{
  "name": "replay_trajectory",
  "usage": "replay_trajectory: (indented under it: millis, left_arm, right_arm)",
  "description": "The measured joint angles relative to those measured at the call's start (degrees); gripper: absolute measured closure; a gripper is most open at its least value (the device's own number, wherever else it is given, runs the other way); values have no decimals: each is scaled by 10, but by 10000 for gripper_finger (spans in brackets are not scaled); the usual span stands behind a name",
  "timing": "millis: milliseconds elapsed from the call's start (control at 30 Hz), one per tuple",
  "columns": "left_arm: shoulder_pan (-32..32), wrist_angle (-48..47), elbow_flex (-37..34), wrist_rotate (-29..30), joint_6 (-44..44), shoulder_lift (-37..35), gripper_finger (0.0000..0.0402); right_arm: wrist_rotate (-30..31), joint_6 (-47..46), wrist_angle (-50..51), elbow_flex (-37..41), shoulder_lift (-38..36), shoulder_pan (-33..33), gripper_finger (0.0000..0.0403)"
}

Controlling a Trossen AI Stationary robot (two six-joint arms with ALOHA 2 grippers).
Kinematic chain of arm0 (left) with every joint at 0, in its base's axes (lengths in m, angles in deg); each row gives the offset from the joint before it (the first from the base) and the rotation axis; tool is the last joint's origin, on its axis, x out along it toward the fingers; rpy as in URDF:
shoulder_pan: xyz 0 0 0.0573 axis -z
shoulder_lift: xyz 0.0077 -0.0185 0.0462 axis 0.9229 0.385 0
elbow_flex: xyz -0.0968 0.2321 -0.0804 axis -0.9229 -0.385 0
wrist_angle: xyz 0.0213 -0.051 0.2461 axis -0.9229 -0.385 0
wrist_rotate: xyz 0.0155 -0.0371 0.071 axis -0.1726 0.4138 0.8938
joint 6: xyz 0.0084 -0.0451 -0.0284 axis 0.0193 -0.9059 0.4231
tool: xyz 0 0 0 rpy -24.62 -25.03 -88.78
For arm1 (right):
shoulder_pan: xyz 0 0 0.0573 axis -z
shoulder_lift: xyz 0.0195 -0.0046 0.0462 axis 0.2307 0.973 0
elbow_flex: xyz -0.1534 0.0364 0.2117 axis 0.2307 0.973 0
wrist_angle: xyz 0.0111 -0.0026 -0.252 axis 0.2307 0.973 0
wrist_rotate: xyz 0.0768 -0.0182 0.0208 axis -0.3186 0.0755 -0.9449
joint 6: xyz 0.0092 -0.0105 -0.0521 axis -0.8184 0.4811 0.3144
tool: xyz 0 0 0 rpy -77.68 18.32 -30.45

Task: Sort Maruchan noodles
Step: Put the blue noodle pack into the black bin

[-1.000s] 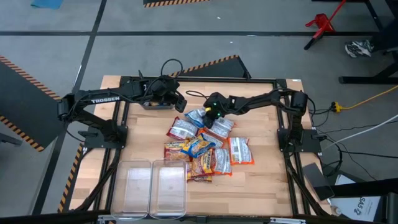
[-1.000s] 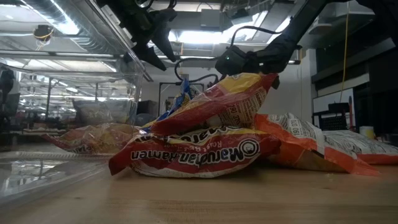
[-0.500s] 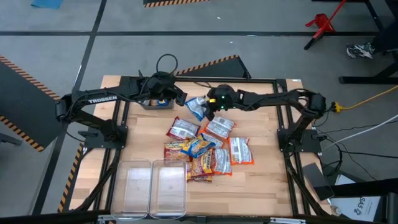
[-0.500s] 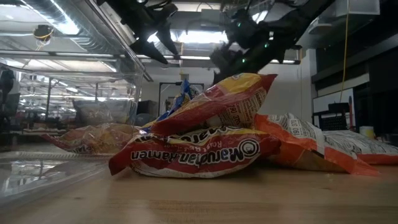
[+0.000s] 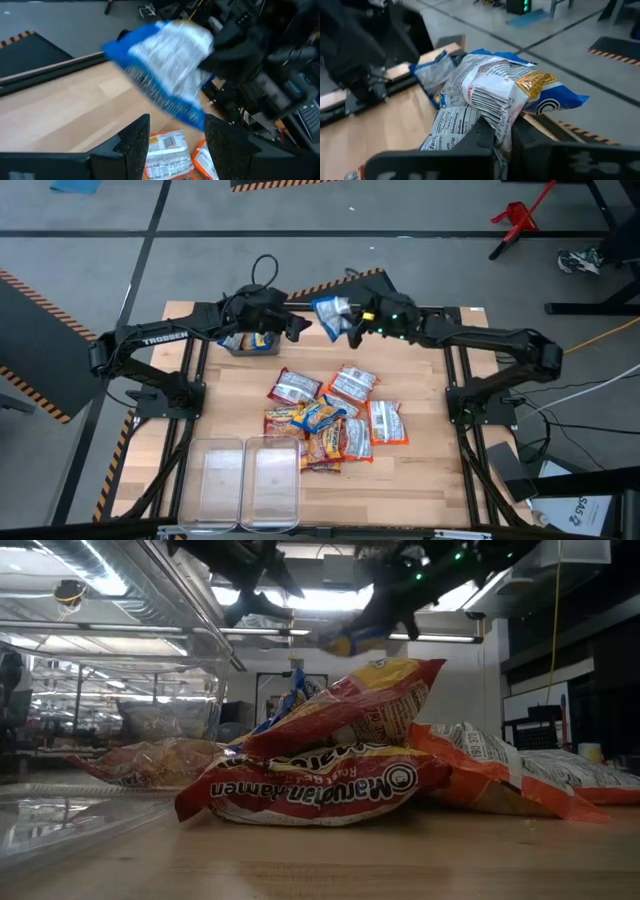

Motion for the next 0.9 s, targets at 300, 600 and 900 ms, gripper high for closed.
replay_trajectory:
  millis: [300, 600, 900]
  left_arm:
    - [-3, 345, -141, -28, -80, 5, 220]
    - [-3, 490, -227, -2, -103, 10, 220]
    - [28, 573, -224, -12, -58, 28, 220]
  right_arm:
    - [-14, 0, -39, 0, -39, 6, 400]
    - [-45, -18, -46, 0, -39, 6, 400]
    - [-57, -20, -71, 0, -39, -10, 400]
